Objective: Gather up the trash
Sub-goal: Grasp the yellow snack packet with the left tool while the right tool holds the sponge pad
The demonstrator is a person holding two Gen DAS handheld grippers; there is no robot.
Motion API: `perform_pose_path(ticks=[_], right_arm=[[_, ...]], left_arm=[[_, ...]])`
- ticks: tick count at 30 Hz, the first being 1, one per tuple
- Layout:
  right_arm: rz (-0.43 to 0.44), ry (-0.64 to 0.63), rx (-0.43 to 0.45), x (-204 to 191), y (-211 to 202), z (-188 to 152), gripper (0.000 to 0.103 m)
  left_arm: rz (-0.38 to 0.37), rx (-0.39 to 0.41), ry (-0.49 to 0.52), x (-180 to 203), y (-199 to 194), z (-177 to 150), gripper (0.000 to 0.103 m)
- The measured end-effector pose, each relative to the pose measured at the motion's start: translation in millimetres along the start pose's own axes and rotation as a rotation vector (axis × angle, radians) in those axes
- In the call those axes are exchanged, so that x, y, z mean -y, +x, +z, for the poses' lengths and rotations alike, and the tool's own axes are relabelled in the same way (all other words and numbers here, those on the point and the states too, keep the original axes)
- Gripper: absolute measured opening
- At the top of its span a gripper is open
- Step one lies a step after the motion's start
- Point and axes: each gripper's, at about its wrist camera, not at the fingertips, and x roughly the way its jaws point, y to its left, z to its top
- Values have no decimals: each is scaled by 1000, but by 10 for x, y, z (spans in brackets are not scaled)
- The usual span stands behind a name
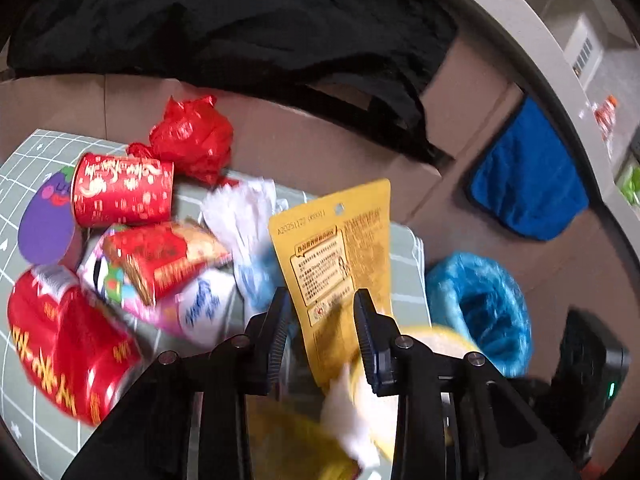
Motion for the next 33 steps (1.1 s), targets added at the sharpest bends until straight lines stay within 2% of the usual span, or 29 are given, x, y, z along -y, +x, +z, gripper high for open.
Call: perform_pose_path(ticks=[4, 7, 9, 11, 13, 19, 23, 28, 30, 33], right_arm=[[0, 5, -3, 14, 9, -29, 14], [6, 24, -1, 66, 4, -48, 14], [19, 55, 43, 126, -85, -47, 14], [-12, 92, 103, 220, -195, -11, 14], [-39, 127, 124, 330, -203, 44, 14], [10, 182, 30, 482, 246, 178, 14], [18, 153, 24, 424, 390, 268, 14], [8, 118, 12, 347, 442, 312, 14], [7, 115, 13, 351, 440, 317, 14], [0, 106, 16, 342, 440, 310, 14]], left_arm=[[-25, 1, -7, -79, 107, 150, 34], [-3, -26, 3, -138, 245, 211, 34], [-9, -44, -24, -197, 300, 217, 34], [-30, -59, -49, -220, 298, 211, 34], [-46, -66, -60, -228, 222, 199, 34], [-25, -67, -26, -264, 82, 191, 37], [10, -75, -48, -425, 191, 214, 37], [-69, -89, -124, -530, 278, 257, 37], [-122, -73, -97, -430, 211, 277, 37], [-147, -63, 2, -196, 133, 298, 37]])
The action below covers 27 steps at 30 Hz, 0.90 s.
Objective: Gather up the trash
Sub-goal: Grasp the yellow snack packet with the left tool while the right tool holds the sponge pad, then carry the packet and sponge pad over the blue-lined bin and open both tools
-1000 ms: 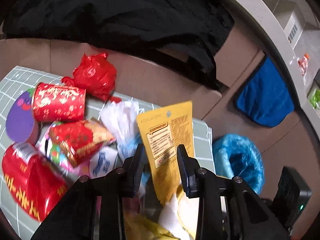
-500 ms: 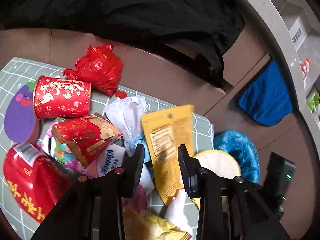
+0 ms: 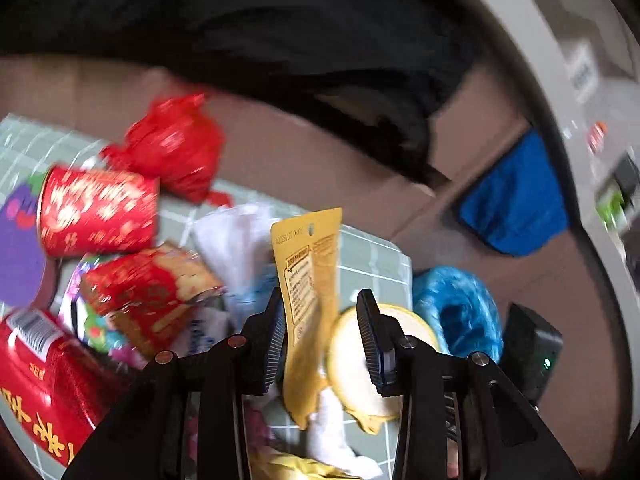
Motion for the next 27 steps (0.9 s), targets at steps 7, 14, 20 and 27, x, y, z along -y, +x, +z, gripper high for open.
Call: perform_pose_path(ticks=[7, 14, 20, 27], right_arm=[[-13, -15, 3, -38, 1, 4, 14], [22, -9, 3, -67, -103, 38, 14], [-10, -83, 108, -314, -555, 128, 13], [-36, -96, 204, -409, -1086, 172, 13]], left_arm=[[61, -49, 30, 93, 285, 64, 28], [141, -27, 76, 187, 310, 37, 2], [246, 151, 106, 351, -313, -9, 1], [348, 326, 172, 647, -951, -178, 0]])
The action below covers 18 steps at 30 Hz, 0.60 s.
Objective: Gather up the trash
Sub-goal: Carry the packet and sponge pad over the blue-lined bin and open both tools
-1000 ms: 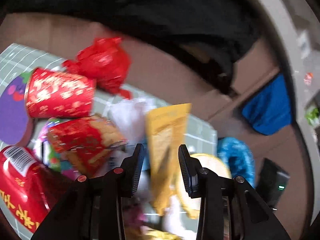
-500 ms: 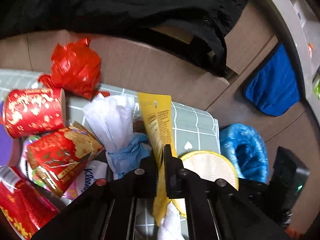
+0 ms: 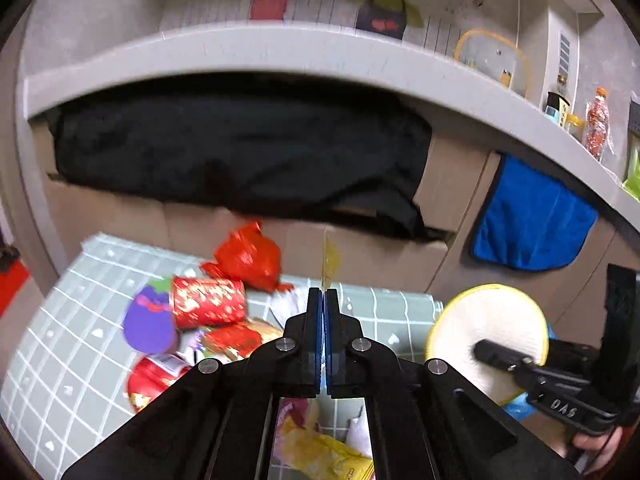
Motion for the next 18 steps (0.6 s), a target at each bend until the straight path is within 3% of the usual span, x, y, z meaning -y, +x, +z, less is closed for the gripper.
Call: perform_pose_path(ticks=[9, 18], right_arm=[[-61, 2, 41, 228, -418, -42, 13], [-209, 26, 125, 825, -1013, 23, 13]], left_arm=[[-26, -26, -27, 264, -71, -38, 0], [-163, 87, 40, 1254, -198, 91, 0]])
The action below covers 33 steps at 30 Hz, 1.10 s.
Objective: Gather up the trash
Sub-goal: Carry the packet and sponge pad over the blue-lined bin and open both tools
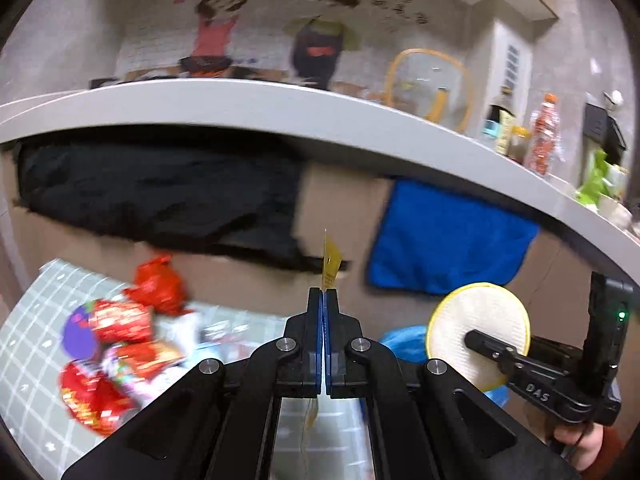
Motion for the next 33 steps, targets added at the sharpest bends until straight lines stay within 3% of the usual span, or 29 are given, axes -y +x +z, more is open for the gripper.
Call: perform_pose_path(ticks=[3, 12, 19, 29, 30, 31, 33], right_arm=[[-59, 14, 23, 288, -123, 9, 13], [-170, 86, -1, 1044, -213, -145, 13], [-185, 136, -56, 1352, -36, -313, 13], [-173, 202, -134, 1538, 321, -566, 16], [-174, 207, -141, 1549, 345, -581, 19], [-178, 212, -145, 1559, 358, -600, 22], [-187, 219, -140, 1566, 354, -629, 37]], left_arm=[[-42, -12, 23, 320, 187, -29, 0], [-134, -177, 85, 1061, 1041, -450, 0], [-162, -292, 76, 1212, 1545, -748, 0], [-160, -325, 57, 1121, 1821, -873, 3], [-158, -329, 59, 1110, 1835, -878, 7], [-151, -332, 61, 1097, 1840, -877, 17], [-142, -331, 53, 1056, 1842, -866, 37]])
